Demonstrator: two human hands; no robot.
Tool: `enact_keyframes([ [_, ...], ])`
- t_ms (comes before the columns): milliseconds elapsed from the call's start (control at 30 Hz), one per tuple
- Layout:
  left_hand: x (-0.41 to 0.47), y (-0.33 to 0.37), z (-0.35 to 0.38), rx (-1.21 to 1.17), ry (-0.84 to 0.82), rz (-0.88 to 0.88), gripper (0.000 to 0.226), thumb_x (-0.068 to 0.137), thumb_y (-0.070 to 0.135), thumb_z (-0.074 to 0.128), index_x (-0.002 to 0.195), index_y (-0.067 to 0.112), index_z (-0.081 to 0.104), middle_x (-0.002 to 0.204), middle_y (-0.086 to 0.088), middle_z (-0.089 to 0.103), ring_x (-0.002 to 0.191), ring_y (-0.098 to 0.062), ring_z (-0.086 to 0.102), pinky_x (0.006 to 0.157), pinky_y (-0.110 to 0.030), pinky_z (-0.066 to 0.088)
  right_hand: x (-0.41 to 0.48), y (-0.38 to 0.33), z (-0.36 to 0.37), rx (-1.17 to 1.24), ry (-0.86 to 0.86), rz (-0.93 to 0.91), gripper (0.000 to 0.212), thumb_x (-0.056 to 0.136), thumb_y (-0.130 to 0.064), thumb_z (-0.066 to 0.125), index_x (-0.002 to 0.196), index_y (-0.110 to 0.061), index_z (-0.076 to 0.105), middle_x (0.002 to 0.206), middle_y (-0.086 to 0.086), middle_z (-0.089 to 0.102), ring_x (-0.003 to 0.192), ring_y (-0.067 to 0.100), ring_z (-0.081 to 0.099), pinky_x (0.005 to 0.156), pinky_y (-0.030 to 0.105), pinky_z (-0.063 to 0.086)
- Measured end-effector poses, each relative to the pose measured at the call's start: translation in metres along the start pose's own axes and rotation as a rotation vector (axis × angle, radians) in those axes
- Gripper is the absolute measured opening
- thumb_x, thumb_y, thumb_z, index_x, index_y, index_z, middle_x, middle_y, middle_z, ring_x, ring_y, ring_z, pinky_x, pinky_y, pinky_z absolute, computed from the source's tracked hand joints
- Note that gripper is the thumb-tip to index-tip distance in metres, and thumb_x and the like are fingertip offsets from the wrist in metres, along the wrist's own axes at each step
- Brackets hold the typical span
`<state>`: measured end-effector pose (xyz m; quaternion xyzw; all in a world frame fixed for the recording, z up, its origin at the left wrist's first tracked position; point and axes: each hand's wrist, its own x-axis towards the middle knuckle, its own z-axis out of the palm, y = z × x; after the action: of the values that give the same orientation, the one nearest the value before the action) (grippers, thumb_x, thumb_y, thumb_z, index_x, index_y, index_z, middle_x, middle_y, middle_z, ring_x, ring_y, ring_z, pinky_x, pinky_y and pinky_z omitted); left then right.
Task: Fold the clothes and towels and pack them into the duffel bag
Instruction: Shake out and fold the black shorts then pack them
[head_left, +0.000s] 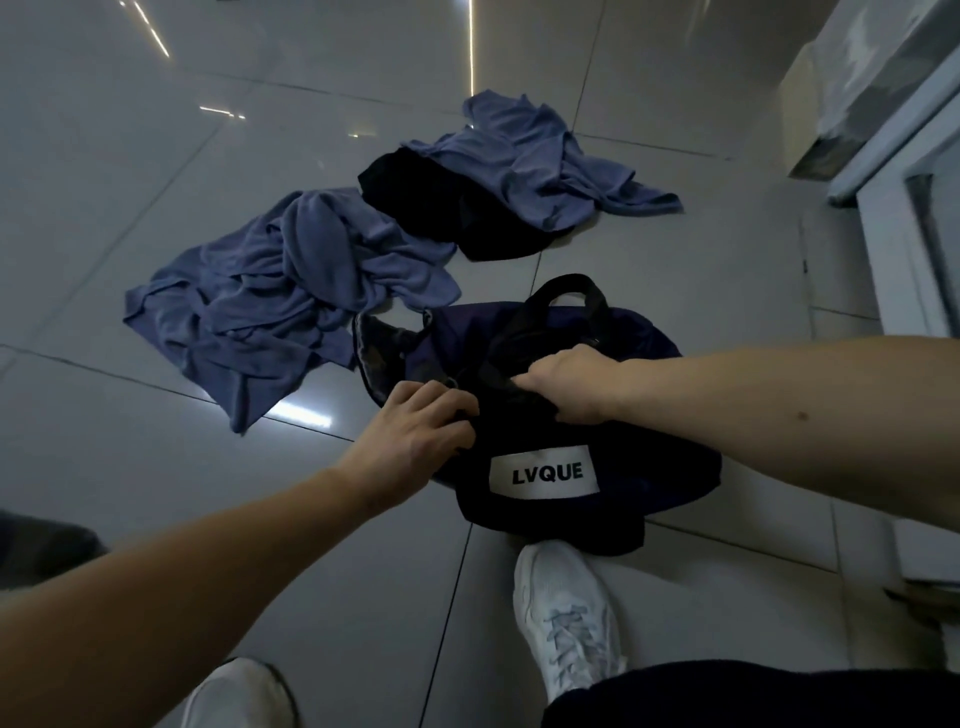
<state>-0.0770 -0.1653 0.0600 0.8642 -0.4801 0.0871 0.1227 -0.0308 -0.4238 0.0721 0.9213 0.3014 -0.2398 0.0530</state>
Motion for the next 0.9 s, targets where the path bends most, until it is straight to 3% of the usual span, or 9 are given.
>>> enact_keyframes([
  [100, -0.001, -0.001, -0.001, -0.013, -0.008, -0.032, 0.02, 0.083, 0.013, 0.075, 0.097, 0.022, 0.063, 0.131, -0.005, 0.057, 0.111, -0.024, 0.054, 0.094, -0.039, 0.04, 0.008, -0.007, -0.006, 0.156, 0.092, -0.02, 0.032, 0.092, -0.036, 0.058, 0.123, -0.03, 0.053, 0.114, -0.001, 0.061, 0.107, 0.025, 0.061, 0.083, 0.04, 0.051],
  [233, -0.003, -0.002, 0.0, -0.066, -0.09, -0.037, 0.021, 0.083, 0.014, 0.073, 0.099, 0.022, 0.061, 0.136, -0.005, 0.055, 0.115, -0.024, 0.054, 0.097, -0.039, 0.04, 0.022, -0.02, 0.001, -0.037, -0.066, -0.002, 0.055, 0.089, -0.027, 0.067, 0.138, -0.028, 0.043, 0.126, 0.004, 0.056, 0.116, 0.028, 0.059, 0.084, 0.041, 0.048],
  [333, -0.007, -0.001, 0.002, -0.123, -0.195, -0.04, 0.016, 0.086, 0.015, 0.068, 0.098, 0.021, 0.059, 0.147, -0.003, 0.049, 0.126, -0.023, 0.052, 0.107, -0.039, 0.04, 0.032, -0.026, 0.006, -0.047, -0.086, 0.048, 0.062, 0.088, -0.025, 0.07, 0.141, -0.024, 0.039, 0.128, 0.005, 0.054, 0.117, 0.029, 0.059, 0.08, 0.04, 0.046],
  [467, -0.008, 0.002, 0.001, -0.23, -0.177, -0.104, 0.012, 0.082, 0.022, 0.063, 0.092, 0.021, 0.055, 0.162, -0.003, 0.023, 0.151, -0.025, 0.017, 0.12, -0.036, 0.023, 0.039, -0.022, 0.012, 0.062, -0.085, 0.034, 0.064, 0.087, -0.035, 0.071, 0.141, -0.025, 0.037, 0.125, 0.003, 0.053, 0.115, 0.027, 0.058, 0.082, 0.04, 0.048],
  [533, -0.003, 0.003, 0.001, -0.245, -0.186, -0.114, 0.017, 0.079, 0.026, 0.063, 0.091, 0.02, 0.053, 0.162, -0.004, 0.021, 0.152, -0.025, 0.01, 0.121, -0.034, 0.019, 0.037, -0.013, 0.007, 0.275, -0.154, 0.014, 0.082, 0.077, -0.04, 0.079, 0.145, -0.032, 0.034, 0.127, -0.003, 0.053, 0.116, 0.022, 0.057, 0.091, 0.038, 0.051],
  [600, 0.003, 0.003, 0.005, -0.236, -0.246, -0.11, 0.017, 0.078, 0.027, 0.061, 0.09, 0.02, 0.052, 0.159, -0.005, 0.031, 0.151, -0.024, 0.019, 0.123, -0.039, 0.017, 0.033, 0.001, -0.004, 0.475, -0.254, 0.037, 0.108, 0.066, -0.036, 0.089, 0.152, -0.038, 0.025, 0.142, -0.007, 0.049, 0.128, 0.018, 0.05, 0.105, 0.039, 0.046],
  [667, 0.008, 0.004, 0.009, -0.229, -0.31, -0.106, 0.015, 0.079, 0.025, 0.06, 0.09, 0.019, 0.051, 0.153, -0.007, 0.042, 0.143, -0.022, 0.037, 0.124, -0.039, 0.015, 0.028, 0.012, -0.015, 0.558, -0.325, 0.144, 0.116, 0.065, -0.041, 0.089, 0.157, -0.038, 0.018, 0.154, -0.005, 0.038, 0.138, 0.02, 0.041, 0.111, 0.039, 0.04],
  [767, 0.01, 0.007, 0.009, -0.252, -0.373, -0.109, 0.014, 0.083, 0.024, 0.06, 0.091, 0.019, 0.05, 0.149, -0.007, 0.049, 0.135, -0.019, 0.047, 0.123, -0.029, 0.013, 0.023, 0.019, -0.024, 0.704, -0.33, 0.278, 0.092, 0.076, -0.059, 0.077, 0.153, -0.034, 0.035, 0.148, -0.006, 0.043, 0.135, 0.019, 0.043, 0.109, 0.035, 0.037],
  [900, 0.009, 0.008, 0.008, -0.259, -0.435, -0.099, 0.012, 0.085, 0.025, 0.058, 0.09, 0.019, 0.048, 0.136, -0.005, 0.058, 0.125, -0.02, 0.054, 0.118, -0.02, 0.011, 0.03, 0.016, -0.008, 0.514, 0.007, 0.362, 0.03, 0.092, -0.035, 0.068, 0.121, -0.027, 0.067, 0.118, -0.002, 0.065, 0.11, 0.023, 0.062, 0.092, 0.039, 0.051],
])
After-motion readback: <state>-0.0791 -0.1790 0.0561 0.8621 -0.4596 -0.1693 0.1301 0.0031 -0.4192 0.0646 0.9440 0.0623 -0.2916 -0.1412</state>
